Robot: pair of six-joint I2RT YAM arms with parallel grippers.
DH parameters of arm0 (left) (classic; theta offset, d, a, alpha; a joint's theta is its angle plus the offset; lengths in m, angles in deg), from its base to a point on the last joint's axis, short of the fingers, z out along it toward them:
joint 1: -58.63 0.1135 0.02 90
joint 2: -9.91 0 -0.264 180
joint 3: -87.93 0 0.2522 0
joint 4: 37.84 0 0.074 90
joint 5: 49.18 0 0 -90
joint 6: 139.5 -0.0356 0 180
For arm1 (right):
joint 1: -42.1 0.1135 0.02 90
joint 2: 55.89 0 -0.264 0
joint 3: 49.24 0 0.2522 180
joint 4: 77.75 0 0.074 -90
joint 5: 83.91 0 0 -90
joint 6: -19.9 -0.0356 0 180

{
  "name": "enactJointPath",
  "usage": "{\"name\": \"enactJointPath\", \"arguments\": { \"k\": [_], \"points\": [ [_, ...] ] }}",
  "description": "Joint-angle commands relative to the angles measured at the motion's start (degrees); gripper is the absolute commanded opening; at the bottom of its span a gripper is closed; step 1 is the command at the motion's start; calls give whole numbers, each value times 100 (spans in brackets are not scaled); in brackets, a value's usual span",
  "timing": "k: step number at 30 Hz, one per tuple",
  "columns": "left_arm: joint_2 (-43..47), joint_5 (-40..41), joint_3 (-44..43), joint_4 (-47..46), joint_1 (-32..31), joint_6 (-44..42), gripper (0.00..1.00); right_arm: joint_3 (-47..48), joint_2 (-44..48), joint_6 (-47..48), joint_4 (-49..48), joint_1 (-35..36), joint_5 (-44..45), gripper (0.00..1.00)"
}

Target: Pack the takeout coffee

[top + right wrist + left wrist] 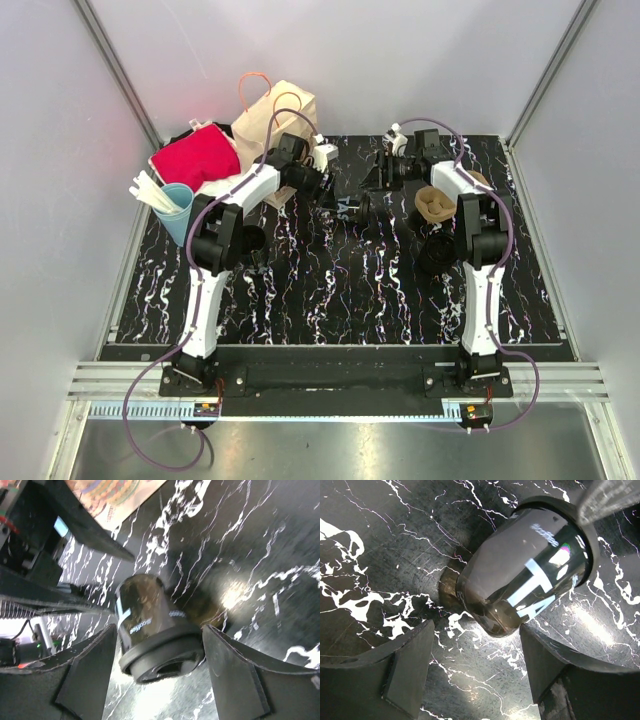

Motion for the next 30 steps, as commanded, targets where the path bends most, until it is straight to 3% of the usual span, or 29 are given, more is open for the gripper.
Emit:
{"name": "enactJointPath", "arguments": {
  "k": [1,12,22,30],
  "points": [
    [63,-273,-126,-126,10,60,72,-362,629,186,223,32,-93,75],
    [72,-334,-46,-266,1,130,72,-1462,1728,169,189,102,495,76],
    [-175,-387,-415,-257,-26,280,73,-531,762,-121,-75,146,717,76],
    [-227,-440,-477,-205,-34,280,73,-810,753,-209,-303,199,620,76]
  ]
}}
